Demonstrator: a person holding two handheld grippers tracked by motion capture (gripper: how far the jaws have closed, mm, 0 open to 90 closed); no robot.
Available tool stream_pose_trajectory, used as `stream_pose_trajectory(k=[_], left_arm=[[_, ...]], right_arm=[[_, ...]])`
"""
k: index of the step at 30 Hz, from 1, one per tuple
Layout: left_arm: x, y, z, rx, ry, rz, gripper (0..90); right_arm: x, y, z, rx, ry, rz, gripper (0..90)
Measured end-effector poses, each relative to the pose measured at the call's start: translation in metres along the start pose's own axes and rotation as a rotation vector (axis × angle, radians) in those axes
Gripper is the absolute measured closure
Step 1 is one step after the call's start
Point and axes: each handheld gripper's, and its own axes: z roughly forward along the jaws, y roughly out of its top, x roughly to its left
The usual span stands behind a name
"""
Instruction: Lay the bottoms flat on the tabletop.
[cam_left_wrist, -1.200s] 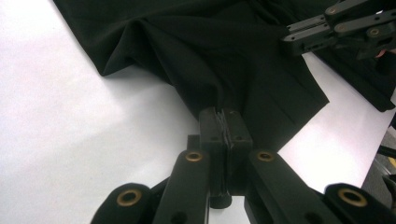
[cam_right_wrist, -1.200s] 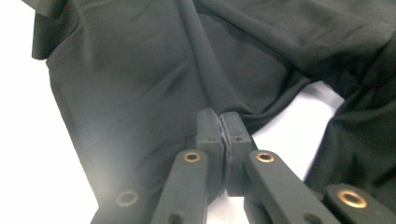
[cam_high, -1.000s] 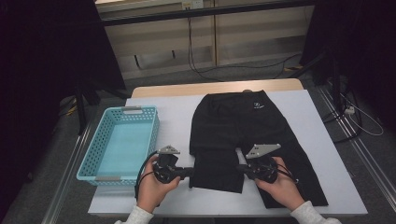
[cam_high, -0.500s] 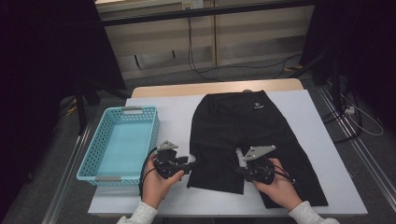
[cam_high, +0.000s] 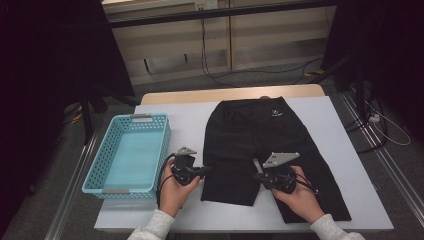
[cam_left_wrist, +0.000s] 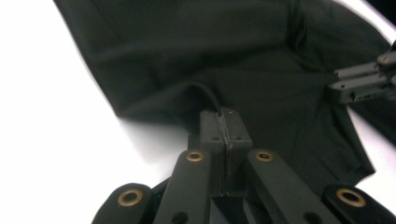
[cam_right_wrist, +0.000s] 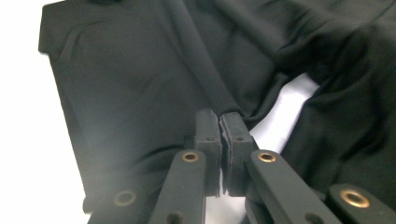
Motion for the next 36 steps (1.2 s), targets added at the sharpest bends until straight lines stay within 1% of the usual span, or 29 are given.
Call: stream_pose_trajectory(k=[2, 5, 7, 9, 11, 12, 13, 15, 17, 19, 20, 21, 23, 25, 27, 29, 30, 31, 32, 34, 36], left_arm=[[0.003, 0.000, 0.003, -0.001, 0.012, -0.007, 89.9], [0.007, -0.002, 0.009, 0.025, 0.022, -0.008, 89.9], [0.008, -0.002, 0.009, 0.028, 0.027, -0.012, 89.9], [0.009, -0.002, 0.008, 0.018, 0.033, -0.015, 89.9], [0.011, -0.002, 0.007, 0.020, 0.036, -0.018, 89.8], [0.011, -0.003, 0.007, 0.026, 0.038, -0.015, 89.8], [0.011, -0.003, 0.008, 0.025, 0.040, -0.018, 89.8], [0.010, -0.003, 0.009, 0.029, 0.047, -0.011, 89.8], [0.010, -0.003, 0.010, 0.032, 0.049, -0.006, 89.8], [0.010, -0.003, 0.009, 0.038, 0.048, -0.006, 89.7], [0.010, -0.004, 0.010, 0.039, 0.051, -0.007, 89.7], [0.010, -0.004, 0.010, 0.039, 0.052, -0.009, 89.7], [0.011, -0.004, 0.009, 0.039, 0.054, -0.012, 89.7], [0.010, -0.004, 0.009, 0.040, 0.056, -0.006, 89.6], [0.010, -0.004, 0.009, 0.044, 0.056, -0.004, 89.5], [0.010, -0.004, 0.009, 0.042, 0.059, -0.007, 89.4], [0.010, -0.004, 0.009, 0.041, 0.060, -0.010, 89.4], [0.010, -0.004, 0.009, 0.041, 0.059, -0.012, 89.3], [0.010, -0.004, 0.009, 0.039, 0.057, -0.014, 89.3], [0.010, -0.004, 0.008, 0.039, 0.055, -0.013, 89.1], [0.010, -0.004, 0.008, 0.035, 0.053, -0.021, 89.0]], right_arm=[[-0.003, 0.001, 0.002, 0.001, -0.028, -0.007, 87.8], [-0.008, 0.001, 0.009, 0.017, -0.047, 0.000, 86.2], [-0.008, 0.001, 0.010, 0.023, -0.059, -0.008, 81.1], [-0.006, 0.001, 0.008, 0.013, -0.071, -0.025, 77.0], [-0.003, 0.003, 0.004, -0.015, -0.084, -0.031, 68.3], [-0.001, 0.004, 0.002, -0.026, -0.086, -0.031, 65.9], [0.000, 0.006, 0.000, -0.037, -0.082, -0.036, 65.0], [0.007, 0.008, -0.001, -0.058, -0.048, -0.048, 60.1], [0.014, 0.010, 0.000, -0.062, -0.021, -0.079, 58.1], [0.024, 0.011, 0.003, -0.057, 0.016, -0.107, 55.3], [0.029, 0.012, 0.005, -0.052, 0.042, -0.117, 54.5], [0.034, 0.012, 0.008, -0.044, 0.064, -0.122, 53.0], [0.043, 0.011, 0.014, -0.023, 0.109, -0.148, 51.2], [0.050, 0.010, 0.019, -0.010, 0.137, -0.176, 48.7], [0.055, 0.009, 0.024, 0.002, 0.148, -0.193, 46.6], [0.057, 0.008, 0.029, 0.024, 0.134, -0.213, 44.7], [0.057, 0.007, 0.032, 0.034, 0.136, -0.217, 44.2], [0.057, 0.006, 0.032, 0.018, 0.142, -0.221, 45.2], [0.056, 0.006, 0.032, 0.020, 0.147, -0.224, 46.5], [0.055, 0.006, 0.032, 0.017, 0.137, -0.216, 52.0], [0.054, 0.005, 0.032, 0.009, 0.129, -0.202, 60.7]])
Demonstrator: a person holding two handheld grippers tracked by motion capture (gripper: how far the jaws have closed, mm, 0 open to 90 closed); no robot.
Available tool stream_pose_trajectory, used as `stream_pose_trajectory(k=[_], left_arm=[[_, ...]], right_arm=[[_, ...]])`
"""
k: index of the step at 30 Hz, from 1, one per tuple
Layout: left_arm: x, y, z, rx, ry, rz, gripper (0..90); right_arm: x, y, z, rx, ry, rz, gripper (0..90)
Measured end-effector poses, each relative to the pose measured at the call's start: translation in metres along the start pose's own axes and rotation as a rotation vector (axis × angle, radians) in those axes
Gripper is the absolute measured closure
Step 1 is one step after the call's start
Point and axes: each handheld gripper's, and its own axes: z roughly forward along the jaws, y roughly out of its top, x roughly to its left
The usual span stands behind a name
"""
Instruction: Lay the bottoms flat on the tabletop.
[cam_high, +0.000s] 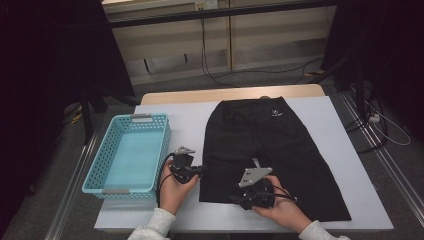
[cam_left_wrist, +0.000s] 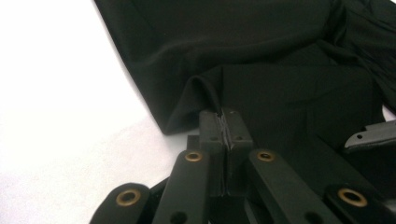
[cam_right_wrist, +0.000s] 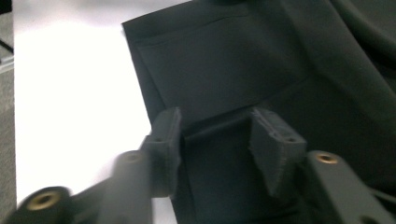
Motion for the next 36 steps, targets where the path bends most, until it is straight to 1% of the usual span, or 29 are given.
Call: stream_pose_trajectory(k=[1, 2, 4, 7, 8, 12, 14, 15, 19, 21, 22, 23, 27, 30, 32, 36], left_arm=[[0.001, 0.001, -0.002, 0.005, -0.001, 0.000, 89.0], [0.001, 0.000, -0.002, -0.004, 0.000, -0.004, 89.0], [0.002, 0.001, -0.003, -0.006, 0.001, -0.007, 89.0], [0.001, 0.001, -0.003, -0.004, -0.001, -0.011, 89.3], [0.002, 0.001, -0.003, 0.000, -0.001, -0.006, 89.3], [0.002, 0.002, -0.006, -0.001, -0.003, -0.012, 89.5], [0.002, 0.002, -0.007, -0.005, -0.004, -0.013, 89.6], [0.002, 0.002, -0.008, -0.002, -0.008, -0.013, 89.7], [0.002, 0.002, -0.009, 0.004, -0.018, -0.023, 89.7], [0.001, 0.001, -0.011, 0.005, -0.026, -0.019, 89.8], [0.000, 0.001, -0.012, 0.007, -0.032, -0.023, 89.8], [0.000, 0.000, -0.013, 0.007, -0.036, -0.017, 89.8], [-0.002, -0.002, -0.015, 0.016, -0.043, -0.016, 89.8], [-0.003, -0.003, -0.016, 0.039, -0.053, -0.011, 89.8], [-0.003, -0.004, -0.017, 0.035, -0.056, -0.013, 89.8], [-0.004, -0.007, -0.020, 0.051, -0.063, -0.015, 89.8]], right_arm=[[0.000, 0.000, 0.000, -0.002, -0.004, 0.002, 64.8], [0.000, 0.000, 0.000, -0.001, -0.005, 0.001, 67.6], [-0.001, 0.000, 0.000, -0.003, -0.007, 0.007, 74.7], [-0.001, 0.000, 0.001, -0.008, -0.003, 0.004, 86.5], [-0.001, 0.000, 0.001, -0.012, -0.002, 0.010, 87.7], [-0.002, 0.001, 0.000, -0.007, 0.007, 0.015, 89.0], [-0.002, 0.001, -0.001, -0.003, 0.025, 0.017, 89.2], [-0.002, 0.001, -0.002, -0.006, 0.041, 0.023, 89.3], [0.000, 0.003, -0.006, -0.009, 0.056, 0.020, 89.3], [0.000, 0.003, -0.008, -0.010, 0.061, 0.015, 89.4], [0.000, 0.003, -0.010, -0.012, 0.068, 0.020, 89.4], [0.000, 0.003, -0.011, -0.015, 0.070, 0.024, 89.4], [0.000, 0.001, -0.014, -0.018, 0.095, 0.026, 89.4], [0.001, 0.001, -0.014, -0.012, 0.110, 0.021, 89.4], [0.003, 0.001, -0.014, -0.011, 0.120, 0.023, 89.4], [0.006, 0.001, -0.015, -0.006, 0.145, 0.009, 89.4]])
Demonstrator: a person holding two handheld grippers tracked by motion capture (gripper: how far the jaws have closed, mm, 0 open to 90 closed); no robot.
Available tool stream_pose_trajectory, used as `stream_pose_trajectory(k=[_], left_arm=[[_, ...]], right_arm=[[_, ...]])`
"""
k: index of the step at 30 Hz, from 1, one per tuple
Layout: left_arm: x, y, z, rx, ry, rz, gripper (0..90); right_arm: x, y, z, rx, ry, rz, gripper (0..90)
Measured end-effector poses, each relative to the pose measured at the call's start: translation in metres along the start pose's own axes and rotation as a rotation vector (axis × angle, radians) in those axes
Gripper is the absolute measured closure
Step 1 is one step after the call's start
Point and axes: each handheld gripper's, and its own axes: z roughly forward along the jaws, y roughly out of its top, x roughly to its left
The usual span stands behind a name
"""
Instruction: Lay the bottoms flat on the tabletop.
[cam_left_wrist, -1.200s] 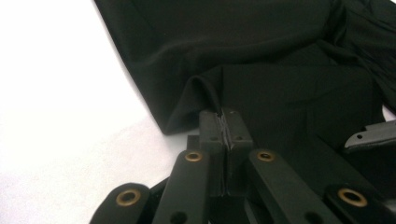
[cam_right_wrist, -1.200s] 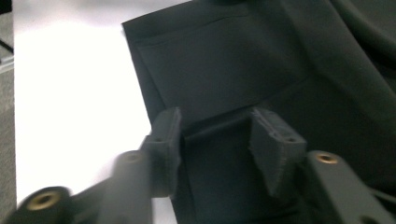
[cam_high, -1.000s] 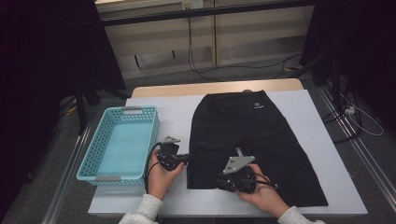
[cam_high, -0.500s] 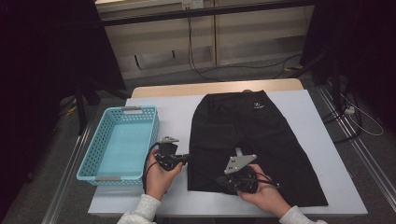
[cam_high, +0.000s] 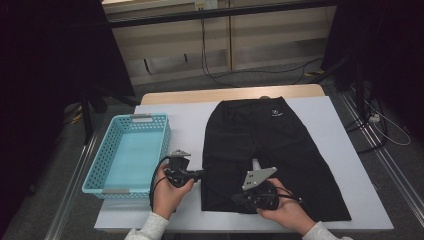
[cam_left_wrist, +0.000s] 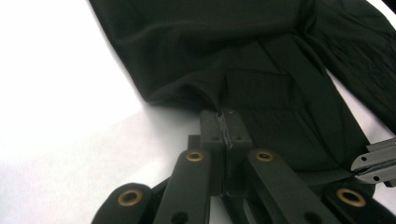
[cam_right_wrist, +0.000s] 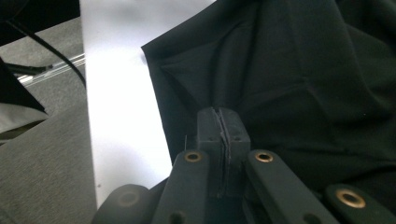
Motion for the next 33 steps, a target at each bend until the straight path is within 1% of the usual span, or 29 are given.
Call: stream_pose_trajectory(k=[2, 4, 6, 8, 9, 10, 12, 13, 14, 16, 17, 18, 19, 20, 21, 23, 25, 26, 27, 31, 32, 33], left_arm=[[0.000, -0.003, 0.000, 0.015, 0.007, -0.005, 89.7], [0.000, -0.005, 0.001, 0.028, 0.006, -0.015, 89.7], [-0.001, -0.006, 0.001, 0.048, 0.010, -0.008, 89.5], [-0.001, -0.006, 0.002, 0.042, 0.012, -0.001, 87.4], [0.000, -0.006, 0.001, 0.019, 0.011, -0.002, 82.3], [0.000, -0.004, 0.001, -0.001, 0.019, -0.002, 74.4], [0.001, -0.001, 0.002, -0.035, 0.036, -0.001, 71.3], [0.002, 0.000, 0.002, -0.060, 0.052, 0.002, 66.5], [0.003, 0.001, 0.003, -0.072, 0.075, 0.004, 60.8], [0.007, 0.003, 0.005, -0.085, 0.098, -0.006, 57.9], [0.008, 0.003, 0.007, -0.078, 0.111, -0.013, 56.0], [0.010, 0.003, 0.009, -0.070, 0.117, -0.020, 56.6], [0.012, 0.003, 0.012, -0.065, 0.114, -0.032, 56.7], [0.013, 0.003, 0.014, -0.056, 0.123, -0.037, 57.2], [0.014, 0.004, 0.015, -0.045, 0.129, -0.033, 58.1], [0.014, 0.004, 0.018, -0.042, 0.129, -0.036, 60.0], [0.014, 0.004, 0.020, -0.028, 0.142, -0.040, 63.6], [0.015, 0.004, 0.021, -0.024, 0.138, -0.037, 66.5], [0.014, 0.004, 0.022, -0.026, 0.135, -0.044, 68.7], [0.013, 0.004, 0.022, -0.003, 0.131, -0.044, 79.8], [0.012, 0.004, 0.023, 0.011, 0.121, -0.057, 84.1], [0.012, 0.004, 0.023, 0.009, 0.118, -0.059, 88.3]], right_arm=[[0.001, 0.000, 0.000, 0.004, 0.002, -0.002, 89.4], [0.002, -0.001, 0.001, 0.009, 0.009, -0.001, 89.4], [0.002, -0.001, 0.002, 0.014, 0.024, -0.002, 89.4], [0.003, -0.002, 0.002, 0.020, 0.028, -0.009, 89.4], [0.004, -0.002, 0.002, 0.024, 0.031, -0.007, 89.3], [0.004, -0.002, 0.002, 0.025, 0.029, -0.007, 89.3], [0.003, -0.002, 0.004, 0.030, 0.034, -0.010, 89.4], [0.003, -0.002, 0.005, 0.034, 0.035, -0.006, 89.3], [0.003, -0.002, 0.006, 0.038, 0.039, -0.010, 89.4], [0.004, -0.002, 0.007, 0.045, 0.048, -0.016, 89.3], [0.005, -0.002, 0.007, 0.045, 0.050, -0.014, 89.4], [0.005, -0.002, 0.006, 0.047, 0.051, -0.013, 89.4], [0.005, -0.002, 0.006, 0.049, 0.048, -0.014, 89.3], [0.005, -0.002, 0.006, 0.048, 0.048, -0.017, 89.4], [0.004, -0.003, 0.005, 0.048, 0.050, -0.016, 89.3], [0.004, -0.003, 0.005, 0.048, 0.046, -0.011, 89.4], [0.004, -0.003, 0.005, 0.049, 0.046, -0.013, 89.3], [0.005, -0.003, 0.005, 0.049, 0.044, -0.012, 89.3], [0.005, -0.003, 0.005, 0.048, 0.044, -0.015, 89.3], [0.004, -0.002, 0.006, 0.048, 0.039, -0.016, 89.3], [0.005, -0.002, 0.006, 0.048, 0.036, -0.016, 89.3], [0.005, -0.002, 0.006, 0.047, 0.037, -0.014, 89.3]])
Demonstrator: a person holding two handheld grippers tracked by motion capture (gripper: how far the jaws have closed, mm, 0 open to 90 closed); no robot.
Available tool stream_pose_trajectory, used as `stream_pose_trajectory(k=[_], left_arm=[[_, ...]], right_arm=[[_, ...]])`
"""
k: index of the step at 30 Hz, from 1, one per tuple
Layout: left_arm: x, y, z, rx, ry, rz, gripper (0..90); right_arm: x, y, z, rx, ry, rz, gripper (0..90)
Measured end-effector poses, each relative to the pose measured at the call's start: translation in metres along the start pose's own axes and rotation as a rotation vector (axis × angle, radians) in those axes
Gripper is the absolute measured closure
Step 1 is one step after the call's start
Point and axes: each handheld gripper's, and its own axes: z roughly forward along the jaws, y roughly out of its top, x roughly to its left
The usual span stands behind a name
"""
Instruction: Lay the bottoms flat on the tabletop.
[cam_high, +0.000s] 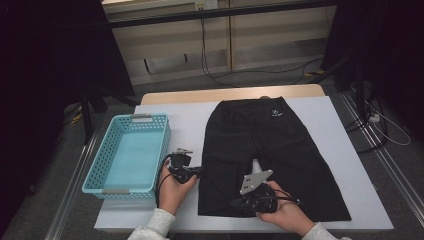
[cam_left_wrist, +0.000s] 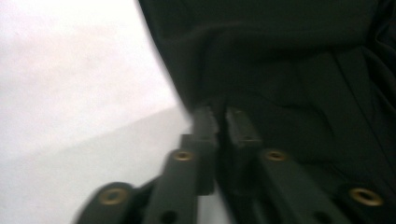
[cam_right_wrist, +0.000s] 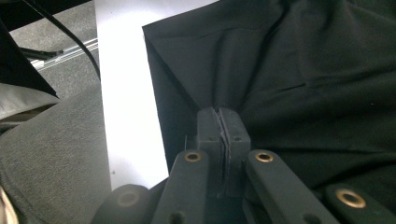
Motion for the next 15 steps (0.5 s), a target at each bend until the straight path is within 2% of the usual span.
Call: stream_pose_trajectory(k=[2, 4, 7, 9, 13, 15], left_arm=[[-0.001, 0.001, 0.000, 0.007, -0.004, 0.007, 89.2], [-0.001, 0.002, -0.004, -0.018, -0.013, -0.003, 89.4], [0.000, 0.005, -0.016, -0.053, -0.007, 0.005, 89.5], [0.000, 0.004, -0.023, -0.059, -0.006, 0.010, 89.5], [0.003, 0.001, -0.026, -0.054, -0.004, 0.014, 89.3], [0.002, -0.001, -0.018, -0.019, -0.007, 0.018, 89.2]], right_arm=[[0.000, 0.000, 0.000, -0.001, -0.001, -0.002, 89.3], [0.000, 0.001, 0.000, -0.003, 0.001, -0.002, 89.4], [0.000, 0.001, -0.001, -0.012, 0.004, 0.006, 89.4], [0.000, 0.002, -0.003, -0.024, 0.016, 0.007, 89.3], [0.001, 0.003, -0.005, -0.035, 0.021, 0.010, 89.3], [0.004, 0.003, -0.004, -0.025, 0.031, 0.006, 89.4]])
